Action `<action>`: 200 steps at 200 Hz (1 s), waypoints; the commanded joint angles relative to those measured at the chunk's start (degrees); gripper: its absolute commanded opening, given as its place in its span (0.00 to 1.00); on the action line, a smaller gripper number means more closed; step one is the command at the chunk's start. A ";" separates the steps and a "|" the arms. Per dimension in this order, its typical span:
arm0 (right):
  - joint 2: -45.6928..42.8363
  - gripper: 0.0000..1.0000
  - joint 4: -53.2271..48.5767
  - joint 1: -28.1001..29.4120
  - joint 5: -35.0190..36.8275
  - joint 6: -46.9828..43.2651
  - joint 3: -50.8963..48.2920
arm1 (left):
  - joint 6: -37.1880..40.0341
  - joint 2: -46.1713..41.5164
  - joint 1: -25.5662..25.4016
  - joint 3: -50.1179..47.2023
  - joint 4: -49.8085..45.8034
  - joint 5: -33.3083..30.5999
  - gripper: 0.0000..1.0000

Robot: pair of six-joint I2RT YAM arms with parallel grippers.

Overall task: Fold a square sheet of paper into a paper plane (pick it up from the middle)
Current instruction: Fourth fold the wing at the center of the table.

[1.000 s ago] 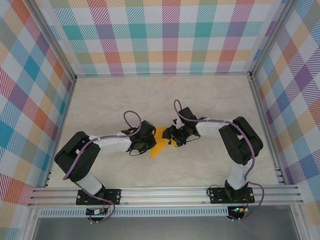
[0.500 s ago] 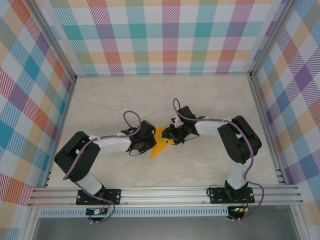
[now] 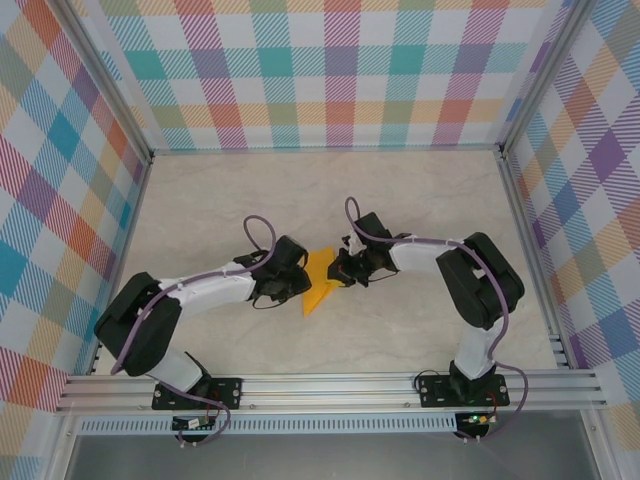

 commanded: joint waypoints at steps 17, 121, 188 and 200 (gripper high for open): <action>-9.96 0.01 -5.10 0.24 8.01 1.41 -0.53 | 5.28 -8.08 1.02 3.64 -9.32 -4.73 0.55; -16.58 0.02 -15.84 4.34 25.37 10.53 5.00 | 16.21 -20.92 1.11 -2.86 -1.92 -5.43 0.82; -12.91 0.02 -17.92 5.94 28.13 8.01 14.06 | 19.60 -25.34 1.00 -5.21 -0.91 -10.17 0.91; -13.21 0.02 -18.88 6.19 29.34 7.35 14.66 | 19.82 -26.50 0.98 -5.37 -1.36 -10.51 0.92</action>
